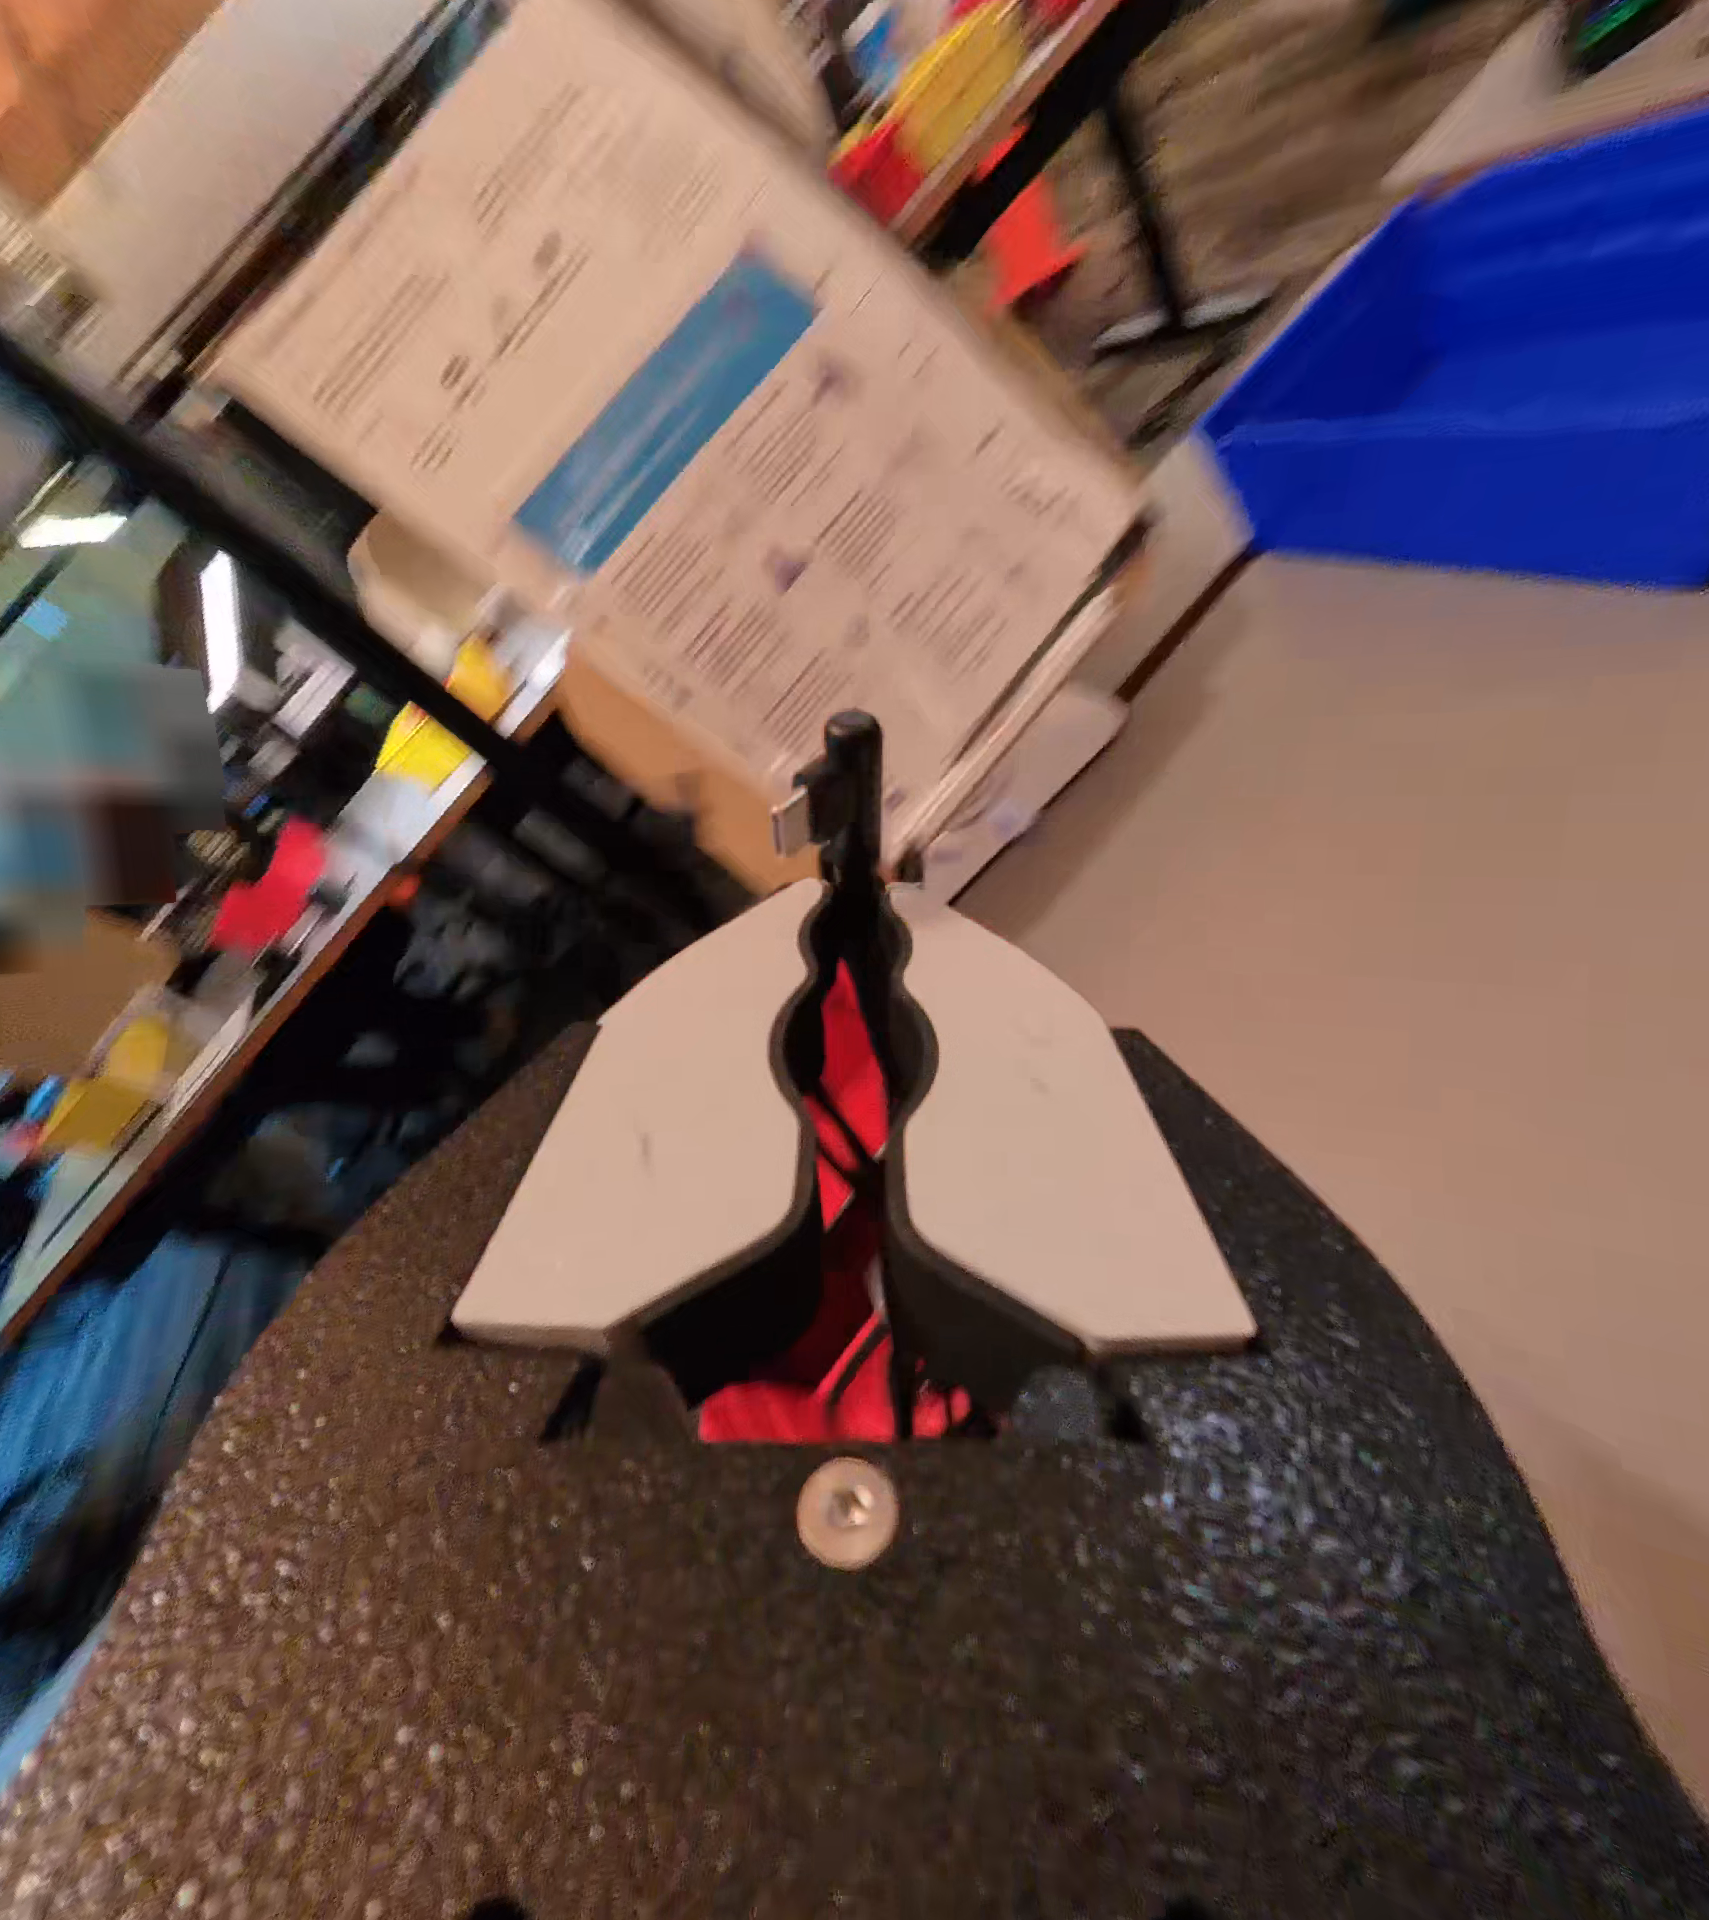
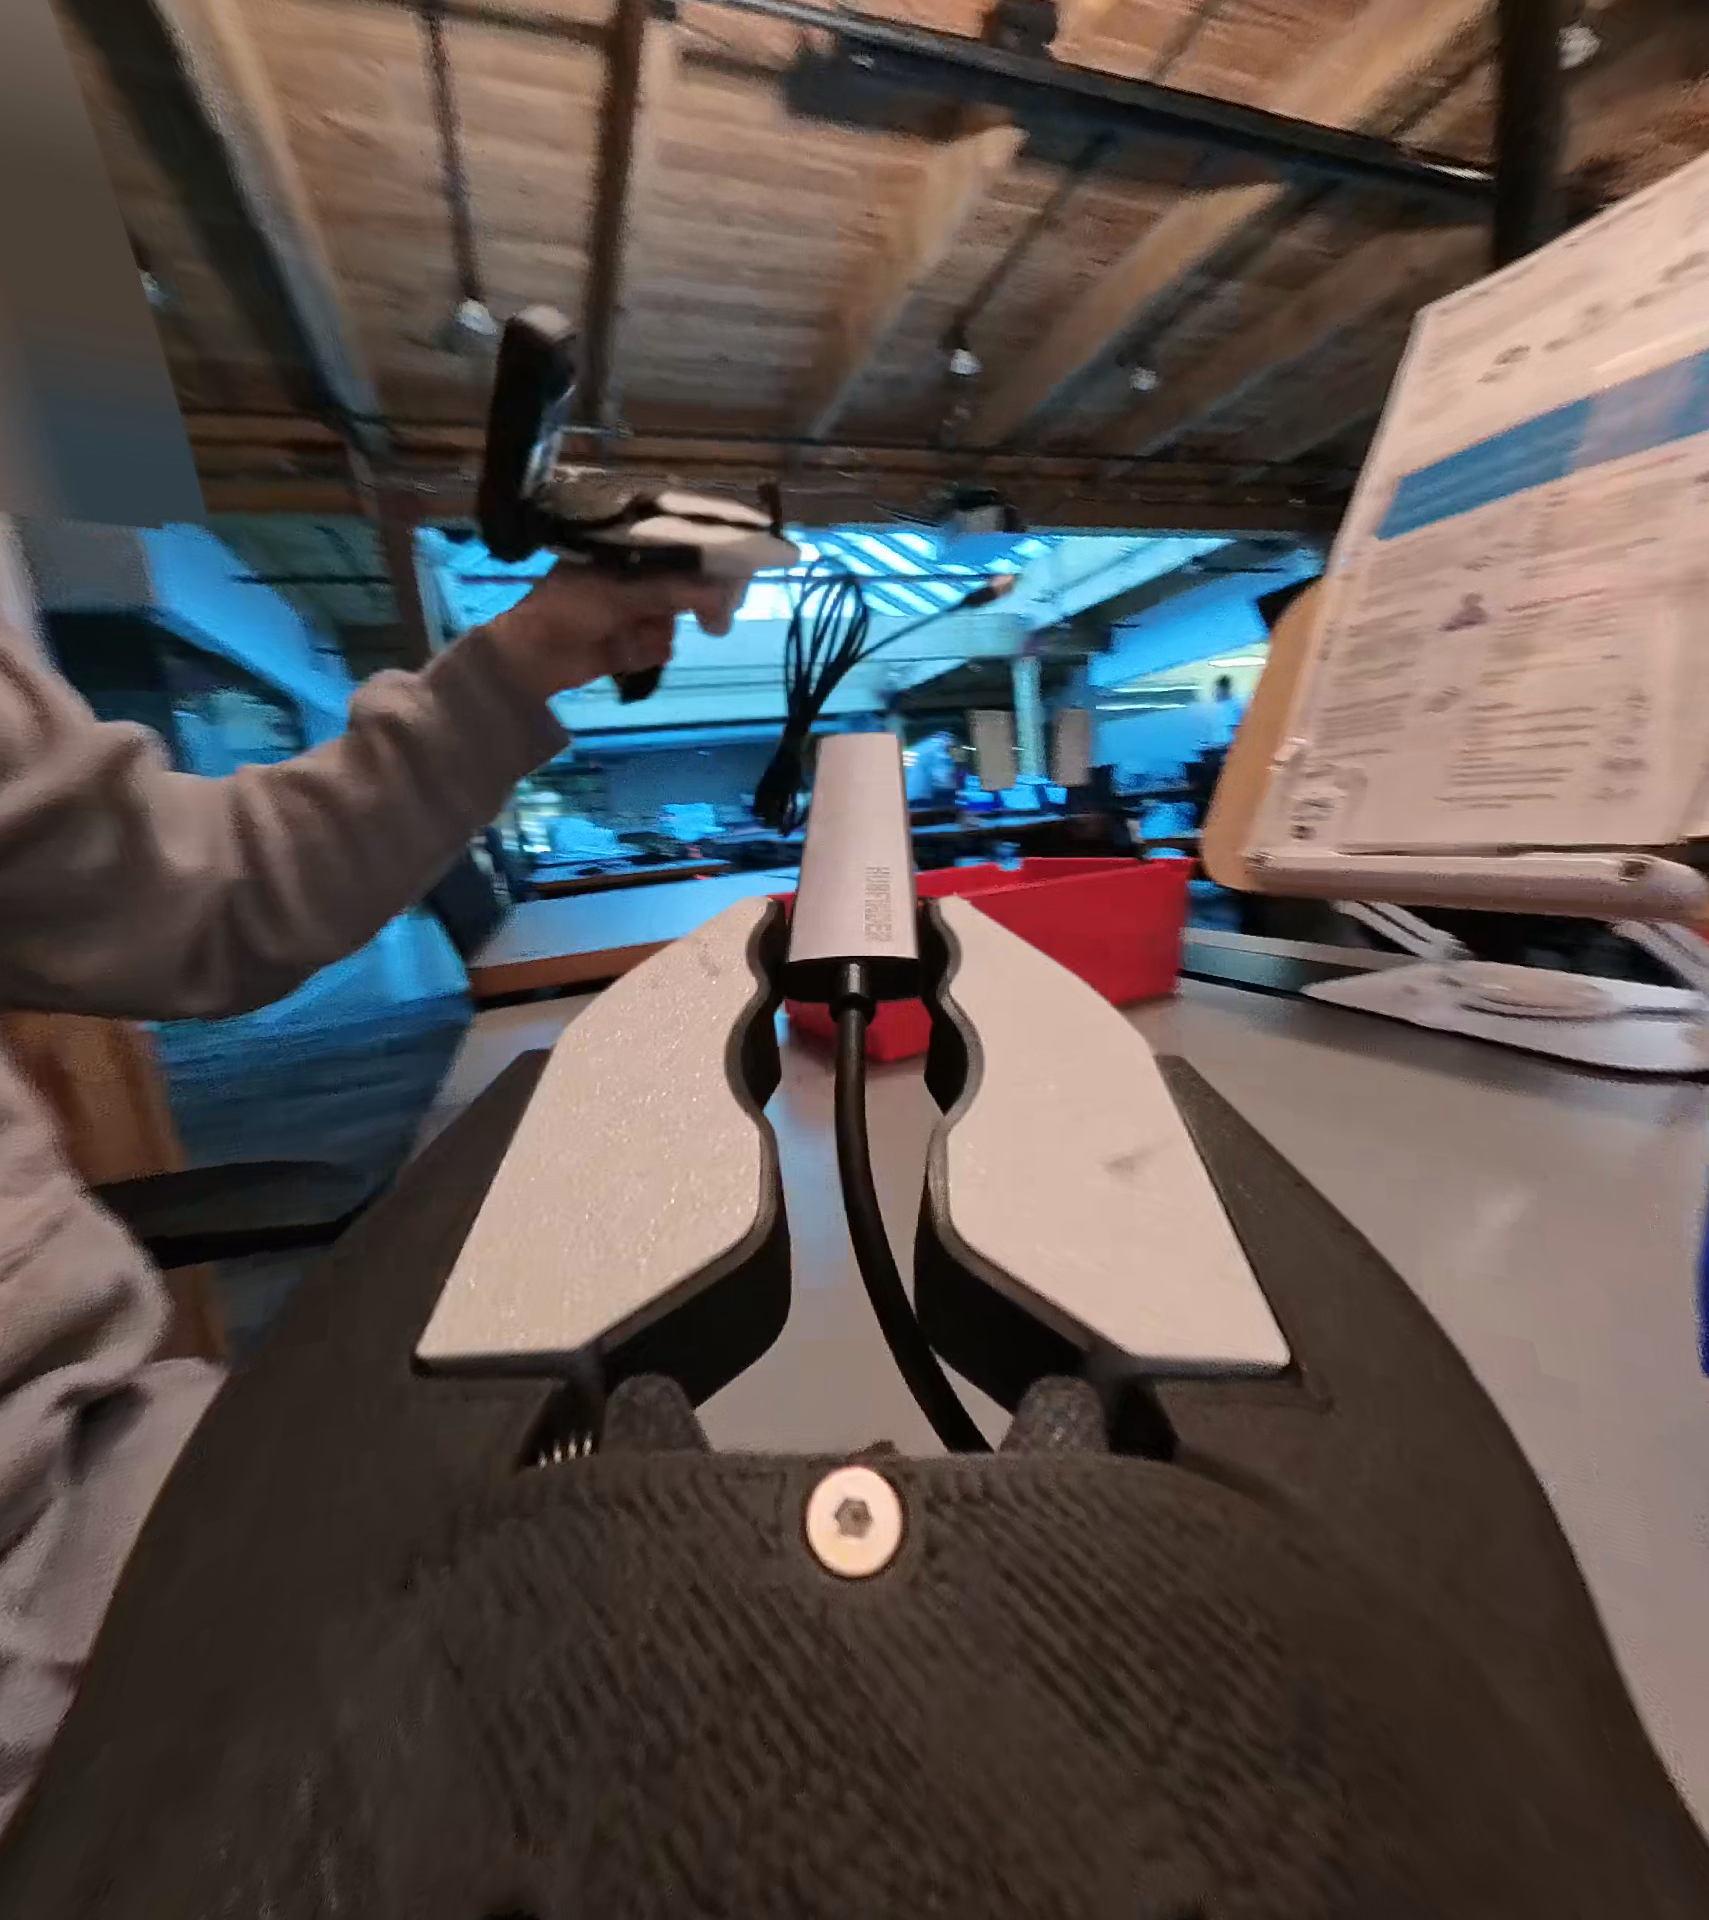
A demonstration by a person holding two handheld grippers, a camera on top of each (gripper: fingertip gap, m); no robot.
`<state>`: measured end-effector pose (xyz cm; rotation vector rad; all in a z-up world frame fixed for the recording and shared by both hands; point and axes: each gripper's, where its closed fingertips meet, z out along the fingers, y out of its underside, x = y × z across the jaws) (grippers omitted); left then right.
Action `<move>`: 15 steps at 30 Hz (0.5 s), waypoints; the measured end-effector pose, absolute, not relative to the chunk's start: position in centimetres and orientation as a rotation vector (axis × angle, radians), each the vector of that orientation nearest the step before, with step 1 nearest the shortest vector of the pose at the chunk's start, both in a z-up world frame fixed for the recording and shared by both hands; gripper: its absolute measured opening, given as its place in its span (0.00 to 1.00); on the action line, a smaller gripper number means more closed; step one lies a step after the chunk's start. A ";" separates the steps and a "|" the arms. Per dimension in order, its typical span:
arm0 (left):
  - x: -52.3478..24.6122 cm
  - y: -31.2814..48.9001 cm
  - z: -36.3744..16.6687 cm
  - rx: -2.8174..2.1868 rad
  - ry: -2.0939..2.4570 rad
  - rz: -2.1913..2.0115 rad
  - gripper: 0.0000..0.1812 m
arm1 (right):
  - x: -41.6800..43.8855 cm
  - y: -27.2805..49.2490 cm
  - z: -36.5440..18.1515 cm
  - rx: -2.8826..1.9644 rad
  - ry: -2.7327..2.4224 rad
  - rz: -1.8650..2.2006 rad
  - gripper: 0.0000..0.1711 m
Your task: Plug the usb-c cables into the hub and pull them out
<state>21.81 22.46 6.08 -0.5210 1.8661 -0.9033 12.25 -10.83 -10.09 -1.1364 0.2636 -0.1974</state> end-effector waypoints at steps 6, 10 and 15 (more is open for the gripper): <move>15.5 11.6 5.2 -0.038 2.238 -1.052 0.03 | 10.6 -13.5 -8.3 -1.064 0.173 -0.084 0.14; 13.5 6.2 -2.3 0.233 2.534 -0.966 0.03 | 12.2 -15.4 -8.2 -1.084 0.272 -0.218 0.14; 11.8 0.8 -12.5 0.474 2.777 -0.963 0.03 | 14.3 -16.0 -9.0 -1.175 0.398 -0.414 0.14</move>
